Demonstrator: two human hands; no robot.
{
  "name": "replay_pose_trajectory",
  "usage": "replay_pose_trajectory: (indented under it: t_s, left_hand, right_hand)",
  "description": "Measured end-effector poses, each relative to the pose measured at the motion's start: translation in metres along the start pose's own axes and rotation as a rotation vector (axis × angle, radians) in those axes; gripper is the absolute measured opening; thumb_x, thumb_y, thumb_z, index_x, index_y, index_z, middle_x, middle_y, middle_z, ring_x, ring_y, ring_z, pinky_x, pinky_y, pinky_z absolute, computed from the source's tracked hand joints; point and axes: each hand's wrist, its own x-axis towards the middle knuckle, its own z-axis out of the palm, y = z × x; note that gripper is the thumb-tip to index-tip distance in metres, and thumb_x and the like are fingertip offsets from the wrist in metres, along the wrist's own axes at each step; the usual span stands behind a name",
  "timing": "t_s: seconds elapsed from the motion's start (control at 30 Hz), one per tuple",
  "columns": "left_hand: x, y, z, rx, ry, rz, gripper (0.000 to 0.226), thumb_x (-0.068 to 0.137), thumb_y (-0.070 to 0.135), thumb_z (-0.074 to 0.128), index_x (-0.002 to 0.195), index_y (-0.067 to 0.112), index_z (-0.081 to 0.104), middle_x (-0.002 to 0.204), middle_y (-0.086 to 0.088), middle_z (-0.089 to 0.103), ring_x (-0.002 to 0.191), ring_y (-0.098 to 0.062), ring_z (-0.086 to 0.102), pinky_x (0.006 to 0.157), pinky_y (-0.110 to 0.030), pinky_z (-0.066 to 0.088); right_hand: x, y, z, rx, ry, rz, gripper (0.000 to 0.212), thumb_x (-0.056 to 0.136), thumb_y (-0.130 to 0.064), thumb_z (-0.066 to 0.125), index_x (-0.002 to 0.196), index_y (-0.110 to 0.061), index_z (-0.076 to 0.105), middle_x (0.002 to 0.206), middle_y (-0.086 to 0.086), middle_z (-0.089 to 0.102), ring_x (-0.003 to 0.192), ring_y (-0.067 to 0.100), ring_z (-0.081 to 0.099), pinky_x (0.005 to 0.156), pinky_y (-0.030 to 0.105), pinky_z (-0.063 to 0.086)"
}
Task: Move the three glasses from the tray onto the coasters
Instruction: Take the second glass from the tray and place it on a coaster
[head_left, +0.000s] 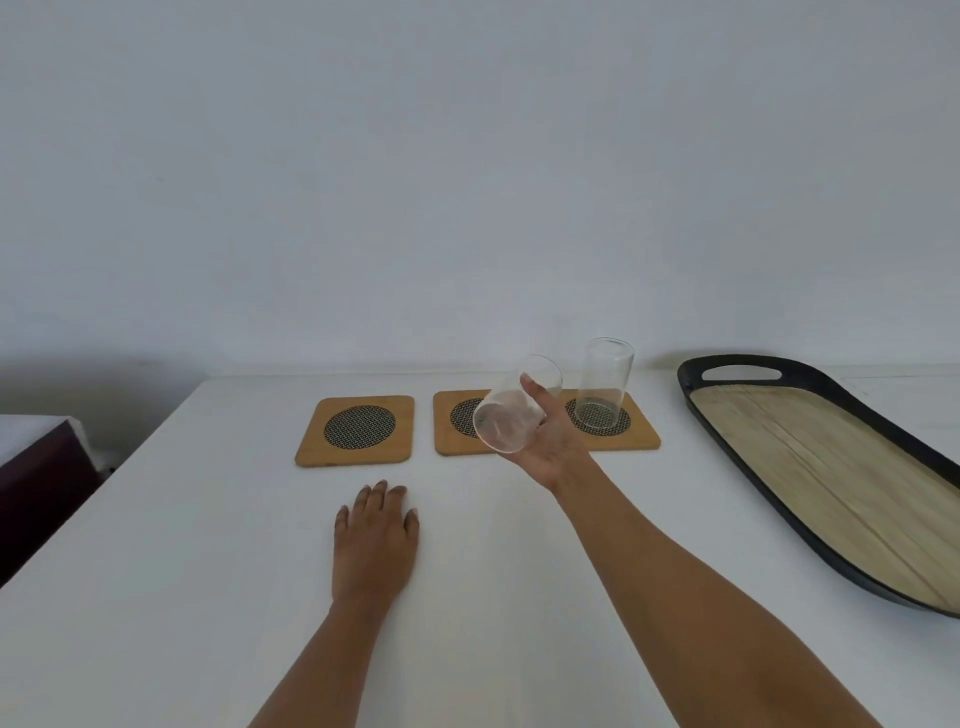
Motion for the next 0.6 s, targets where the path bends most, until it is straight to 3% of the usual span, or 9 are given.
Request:
replay_pose_trajectory:
  t_s: [0.13,0.23,0.3,0.37,0.47,0.53,0.6]
  left_hand:
    - [0.0,0.001,0.0,0.002,0.002,-0.001,0.044,0.096,0.03,0.033,0.138,0.016,0.035,0.151,-0.005,0.033,0.142,-0.021,0.025,0.117,-0.043,0.019]
    - [-0.001,0.001,-0.001,0.005,0.003,-0.003,0.044,0.096,0.029,0.033,0.138,0.016,0.035,0.151,-0.005,0.033,0.142,-0.02,0.025,0.118,-0.042,0.018]
    - [-0.001,0.002,-0.002,0.006,0.0,-0.007,0.044,0.096,0.03,0.032,0.138,0.016,0.034,0.151,-0.004,0.033,0.142,-0.02,0.024,0.118,-0.042,0.018]
    - [-0.002,0.002,-0.002,0.014,-0.002,-0.007,0.044,0.097,0.03,0.031,0.139,0.017,0.033,0.151,-0.003,0.032,0.142,-0.019,0.023,0.118,-0.041,0.017]
    - [-0.002,0.002,-0.002,0.008,-0.001,-0.009,0.044,0.097,0.03,0.031,0.139,0.017,0.034,0.151,-0.004,0.032,0.142,-0.02,0.023,0.118,-0.042,0.018]
    - [-0.001,0.002,-0.001,-0.001,-0.001,-0.014,0.044,0.096,0.03,0.032,0.138,0.017,0.034,0.151,-0.004,0.032,0.142,-0.02,0.023,0.118,-0.042,0.018]
    - [-0.001,0.002,-0.001,0.0,0.004,-0.014,0.044,0.096,0.03,0.032,0.138,0.017,0.034,0.151,-0.004,0.032,0.142,-0.02,0.023,0.118,-0.041,0.018]
  right_hand:
    - [0.013,0.002,0.0,0.045,0.029,-0.036,0.046,0.081,-0.029,0.067,0.119,-0.009,0.049,0.093,0.011,0.06,0.082,0.026,0.062,0.063,0.036,0.06]
    - [0.013,0.0,0.0,-0.015,0.065,0.021,0.041,0.083,-0.048,0.061,0.1,-0.011,0.055,0.084,0.01,0.06,0.073,0.025,0.06,0.057,0.031,0.059]
    - [0.013,-0.004,0.002,-0.131,0.086,0.055,0.036,0.085,-0.048,0.059,0.093,-0.013,0.055,0.082,0.01,0.059,0.069,0.024,0.06,0.053,0.027,0.057]
    - [0.02,-0.009,0.007,-0.302,0.091,0.106,0.032,0.085,-0.035,0.063,0.101,-0.009,0.054,0.083,0.01,0.059,0.065,0.022,0.061,0.049,0.025,0.057]
    - [0.031,-0.014,0.02,-0.623,0.197,0.103,0.066,0.073,-0.021,0.075,0.128,-0.005,0.04,0.107,0.015,0.056,0.074,0.025,0.061,0.05,0.028,0.054]
    - [0.035,-0.018,0.028,-0.91,0.33,0.015,0.077,0.071,-0.022,0.078,0.131,-0.011,0.032,0.12,0.012,0.047,0.086,0.025,0.057,0.057,0.031,0.052]
    - [0.039,-0.025,0.033,-1.218,0.399,-0.098,0.074,0.071,-0.026,0.078,0.129,-0.012,0.034,0.116,0.006,0.043,0.094,0.023,0.052,0.061,0.03,0.051]
